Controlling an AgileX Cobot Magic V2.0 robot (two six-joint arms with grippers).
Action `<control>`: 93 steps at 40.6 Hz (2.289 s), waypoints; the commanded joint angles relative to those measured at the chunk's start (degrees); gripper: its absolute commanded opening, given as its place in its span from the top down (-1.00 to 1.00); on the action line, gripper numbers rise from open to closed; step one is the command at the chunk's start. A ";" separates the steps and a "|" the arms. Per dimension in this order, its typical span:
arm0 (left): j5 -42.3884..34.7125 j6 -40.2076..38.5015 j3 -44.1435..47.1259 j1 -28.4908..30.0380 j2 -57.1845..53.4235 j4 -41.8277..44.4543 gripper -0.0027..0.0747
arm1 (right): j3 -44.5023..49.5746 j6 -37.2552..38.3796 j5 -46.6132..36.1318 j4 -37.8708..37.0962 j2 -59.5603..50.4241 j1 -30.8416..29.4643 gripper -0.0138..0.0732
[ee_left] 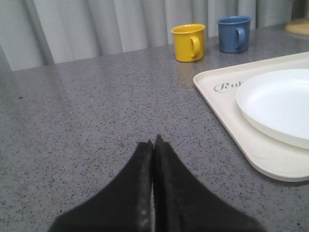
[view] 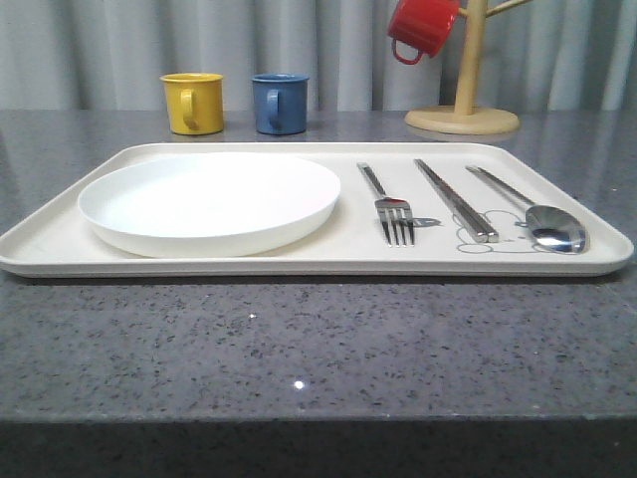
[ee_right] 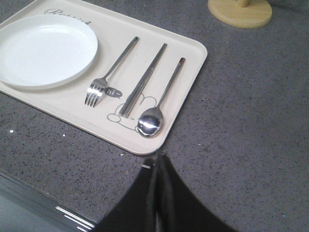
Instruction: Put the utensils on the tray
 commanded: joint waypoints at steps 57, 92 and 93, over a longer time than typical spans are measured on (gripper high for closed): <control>-9.74 -0.05 6.35 3.28 -9.63 -4.63 0.98 | 10.56 -0.43 -20.78 -4.58 -10.89 -6.98 0.84; -9.74 -0.05 6.35 3.28 -9.63 -4.63 0.98 | 49.00 1.94 -54.90 -2.29 -29.83 -19.49 0.84; -9.74 -0.05 6.35 3.28 -9.63 -4.63 0.98 | 49.00 2.59 -55.03 -2.29 -29.83 -19.49 0.84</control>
